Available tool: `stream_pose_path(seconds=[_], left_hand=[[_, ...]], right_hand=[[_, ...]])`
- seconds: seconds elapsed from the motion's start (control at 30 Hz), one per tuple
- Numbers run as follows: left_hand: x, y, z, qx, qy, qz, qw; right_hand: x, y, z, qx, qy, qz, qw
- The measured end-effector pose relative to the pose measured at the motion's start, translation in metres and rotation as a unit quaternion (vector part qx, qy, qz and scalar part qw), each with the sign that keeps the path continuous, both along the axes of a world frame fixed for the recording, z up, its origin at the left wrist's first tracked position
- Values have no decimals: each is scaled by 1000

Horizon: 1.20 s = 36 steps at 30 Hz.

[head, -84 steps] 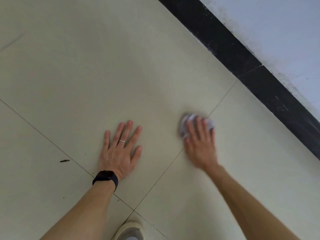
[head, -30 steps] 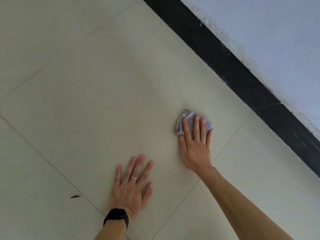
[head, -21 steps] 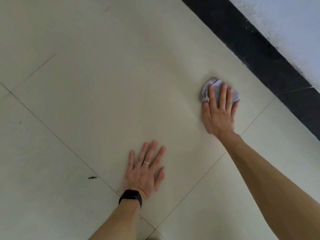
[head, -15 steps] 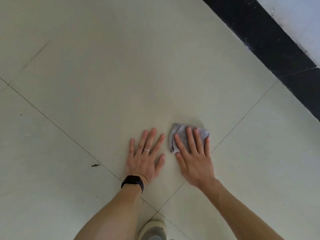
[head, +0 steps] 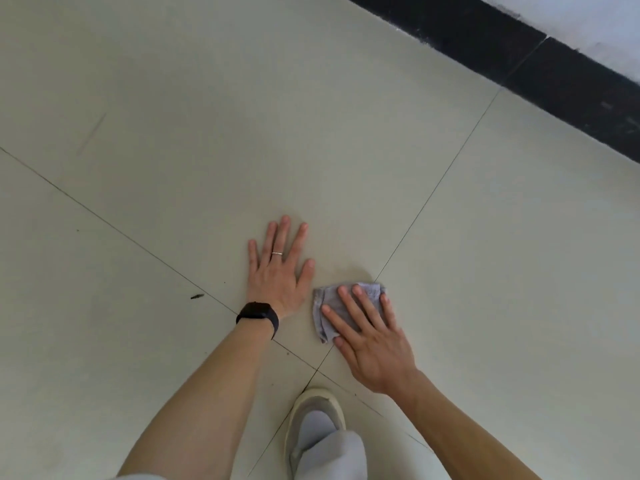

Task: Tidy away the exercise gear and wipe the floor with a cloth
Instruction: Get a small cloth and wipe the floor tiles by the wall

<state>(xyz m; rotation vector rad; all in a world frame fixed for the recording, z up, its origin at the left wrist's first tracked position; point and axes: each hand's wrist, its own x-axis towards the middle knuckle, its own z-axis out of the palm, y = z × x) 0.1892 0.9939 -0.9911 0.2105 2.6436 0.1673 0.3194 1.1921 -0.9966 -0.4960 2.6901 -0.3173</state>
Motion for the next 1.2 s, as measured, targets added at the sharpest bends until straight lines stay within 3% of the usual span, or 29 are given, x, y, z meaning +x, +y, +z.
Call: stream_pose_path(seconds=[0.13,0.3,0.57,0.63,0.8,0.97,1.1,1.2], left_hand=[[-21,-8,50,-44,-76,-65,994],[-29,-22,146,-50,-26,-59,997],[-43,-46,257,-199,-16,-185,962],[-54,-44,251,-202,-18,-185,961],[-81,-35,189,-158,-49,-201,966],[-107,-55,117,-149,-70,-293,942],[-139,-99,68,-95,-7,-354,930],[-165,-143,40,-45,59,-301,951]], right_hand=[[1,-4,2,8,-26,-27,999],[1,-19,16,-9,-76,-88,993],[-8,-45,34,18,-152,-138,979],[-6,-49,29,8,-153,-155,976],[5,-60,7,1,-51,-198,979],[8,-74,-8,25,-15,-255,966],[6,-88,-10,44,-2,-312,949],[1,-102,-10,42,-10,-406,913]])
